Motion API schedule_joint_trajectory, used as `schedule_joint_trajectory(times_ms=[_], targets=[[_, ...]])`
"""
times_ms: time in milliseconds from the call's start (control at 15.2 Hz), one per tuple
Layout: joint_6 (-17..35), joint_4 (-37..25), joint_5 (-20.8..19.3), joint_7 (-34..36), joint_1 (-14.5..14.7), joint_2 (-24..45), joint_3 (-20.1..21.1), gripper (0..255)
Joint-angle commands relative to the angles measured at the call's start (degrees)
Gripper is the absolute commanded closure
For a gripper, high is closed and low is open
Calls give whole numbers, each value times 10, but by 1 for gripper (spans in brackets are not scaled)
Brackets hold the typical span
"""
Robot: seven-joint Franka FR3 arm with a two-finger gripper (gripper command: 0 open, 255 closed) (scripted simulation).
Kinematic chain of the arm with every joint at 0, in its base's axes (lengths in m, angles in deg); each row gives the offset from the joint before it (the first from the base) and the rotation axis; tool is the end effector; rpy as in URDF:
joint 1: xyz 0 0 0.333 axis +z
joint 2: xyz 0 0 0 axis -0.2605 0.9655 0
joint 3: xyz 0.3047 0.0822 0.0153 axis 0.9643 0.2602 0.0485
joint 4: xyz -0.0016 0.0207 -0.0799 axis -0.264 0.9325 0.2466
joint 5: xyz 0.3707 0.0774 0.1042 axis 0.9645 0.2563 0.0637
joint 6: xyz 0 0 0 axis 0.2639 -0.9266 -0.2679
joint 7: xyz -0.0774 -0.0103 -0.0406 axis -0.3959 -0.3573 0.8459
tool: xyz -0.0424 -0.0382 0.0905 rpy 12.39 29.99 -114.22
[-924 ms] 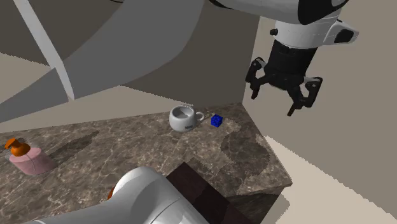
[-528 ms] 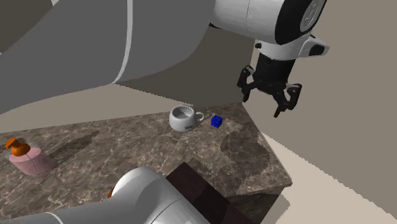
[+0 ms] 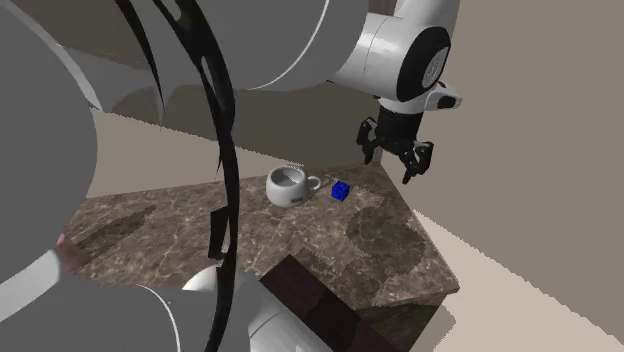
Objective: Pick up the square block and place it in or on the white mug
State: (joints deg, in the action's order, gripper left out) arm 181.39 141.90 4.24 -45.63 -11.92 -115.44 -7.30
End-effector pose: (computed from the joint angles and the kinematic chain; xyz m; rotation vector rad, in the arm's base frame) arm 0.3965 0.0792 0.4747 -3.1030 -0.0609 -0.0828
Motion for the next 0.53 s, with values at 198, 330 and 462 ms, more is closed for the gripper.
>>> schedule_joint_trajectory(times_ms=[198, 330, 462], targets=[[78, -11, 2, 50, 10, 90, 40, 0], [107, -21, -2, 72, 12, 130, 54, 0], [133, -35, -11, 95, 15, 172, 68, 0]])
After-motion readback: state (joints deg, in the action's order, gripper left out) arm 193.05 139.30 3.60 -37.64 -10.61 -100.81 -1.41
